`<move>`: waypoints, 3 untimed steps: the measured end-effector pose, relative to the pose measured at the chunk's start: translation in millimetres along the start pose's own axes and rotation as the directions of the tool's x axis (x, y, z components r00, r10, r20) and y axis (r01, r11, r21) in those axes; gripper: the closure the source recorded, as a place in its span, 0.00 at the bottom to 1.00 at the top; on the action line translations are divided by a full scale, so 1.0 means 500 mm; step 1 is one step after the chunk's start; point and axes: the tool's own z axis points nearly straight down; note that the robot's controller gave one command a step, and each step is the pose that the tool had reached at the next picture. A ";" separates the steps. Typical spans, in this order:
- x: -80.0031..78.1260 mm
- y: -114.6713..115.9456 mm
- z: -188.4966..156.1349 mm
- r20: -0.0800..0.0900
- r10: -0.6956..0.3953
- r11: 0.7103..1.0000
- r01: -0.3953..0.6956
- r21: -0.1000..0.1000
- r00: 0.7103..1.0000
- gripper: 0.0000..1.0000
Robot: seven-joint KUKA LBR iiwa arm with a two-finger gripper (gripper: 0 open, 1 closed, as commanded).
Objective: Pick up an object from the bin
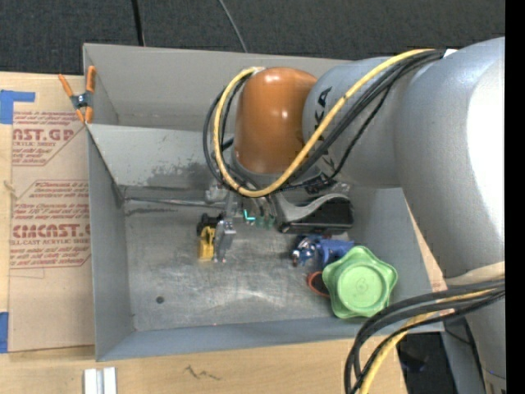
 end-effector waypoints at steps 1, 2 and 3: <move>0.000 -0.001 0.000 0.000 0.001 1.000 -0.001 0.000 1.000 0.00; 0.000 -0.012 0.085 0.002 -0.106 0.994 0.106 0.001 0.994 0.00; -0.010 -0.023 0.114 0.004 0.082 0.997 -0.082 -0.003 0.997 0.00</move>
Offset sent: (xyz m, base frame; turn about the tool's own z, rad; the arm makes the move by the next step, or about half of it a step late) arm -0.0006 -0.0092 -0.0610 -0.1471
